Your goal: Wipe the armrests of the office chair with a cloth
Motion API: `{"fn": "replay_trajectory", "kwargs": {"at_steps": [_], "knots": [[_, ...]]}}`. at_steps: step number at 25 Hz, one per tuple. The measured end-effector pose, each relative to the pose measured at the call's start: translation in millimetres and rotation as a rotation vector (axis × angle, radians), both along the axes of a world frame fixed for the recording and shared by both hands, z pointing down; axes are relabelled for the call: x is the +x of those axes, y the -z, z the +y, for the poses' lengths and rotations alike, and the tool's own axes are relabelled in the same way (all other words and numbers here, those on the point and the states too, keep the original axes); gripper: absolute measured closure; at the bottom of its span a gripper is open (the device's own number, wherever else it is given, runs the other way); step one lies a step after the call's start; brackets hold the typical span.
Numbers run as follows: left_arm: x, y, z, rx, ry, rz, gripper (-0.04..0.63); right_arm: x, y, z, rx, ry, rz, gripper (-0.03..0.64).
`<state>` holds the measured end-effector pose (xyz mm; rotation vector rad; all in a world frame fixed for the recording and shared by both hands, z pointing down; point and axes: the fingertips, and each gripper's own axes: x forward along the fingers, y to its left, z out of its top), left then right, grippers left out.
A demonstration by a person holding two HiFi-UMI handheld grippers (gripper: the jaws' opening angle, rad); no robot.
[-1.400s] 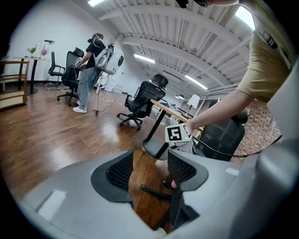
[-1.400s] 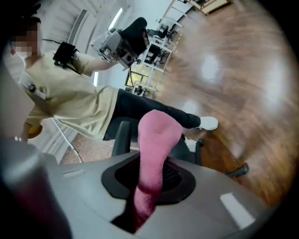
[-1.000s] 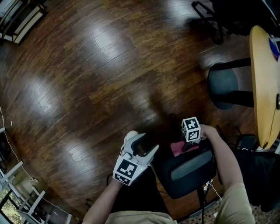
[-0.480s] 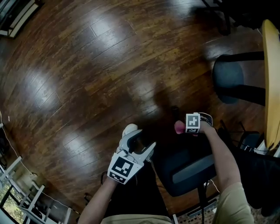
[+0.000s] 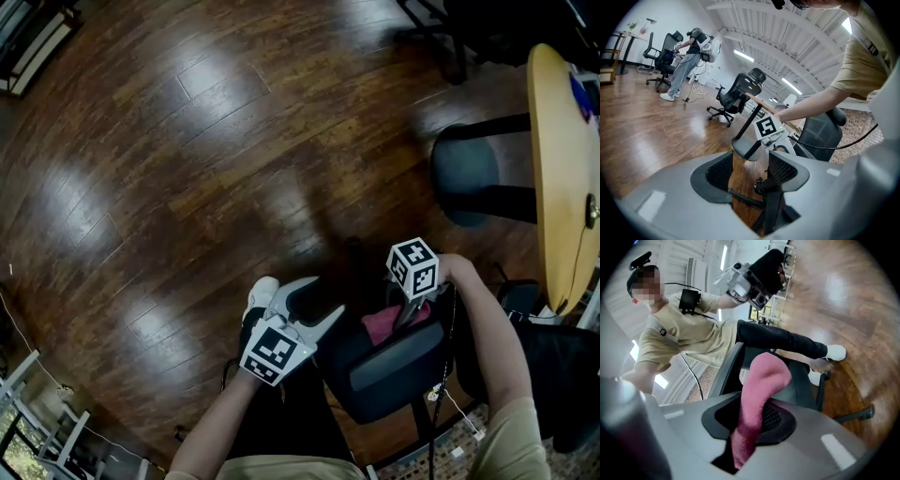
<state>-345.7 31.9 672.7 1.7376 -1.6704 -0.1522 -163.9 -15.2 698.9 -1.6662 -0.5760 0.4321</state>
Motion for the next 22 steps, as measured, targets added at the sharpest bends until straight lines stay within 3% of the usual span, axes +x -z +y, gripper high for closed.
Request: {"fn": "replay_trajectory", "kwargs": {"at_steps": [2, 8, 13, 16, 19, 22], "knots": [[0.8, -0.4, 1.8, 0.001, 0.002, 0.005, 0.373, 0.1, -12.3, -1.6, 0.027, -0.01, 0.015, 0.552], [-3.6, -13.4, 22.8, -0.034, 0.031, 0.02, 0.373, -9.6, -88.5, -2.8, 0.176, -0.096, -0.095, 0.546], [3.6, -19.0, 29.9, -0.048, 0.028, 0.029, 0.373, 1.2, -192.2, -56.8, 0.528, 0.002, -0.365, 0.551], [7.7, -21.9, 33.9, -0.057, 0.011, 0.023, 0.373, 11.2, -225.3, -78.9, 0.663, 0.058, -0.453, 0.554], [10.5, -21.2, 37.2, -0.062, -0.002, 0.027, 0.373, 3.7, -207.4, -79.4, 0.653, -0.016, -0.461, 0.554], [8.1, -13.9, 33.2, -0.051, 0.0, 0.028, 0.373, -9.4, -142.5, -59.7, 0.435, -0.12, -0.411, 0.551]]}}
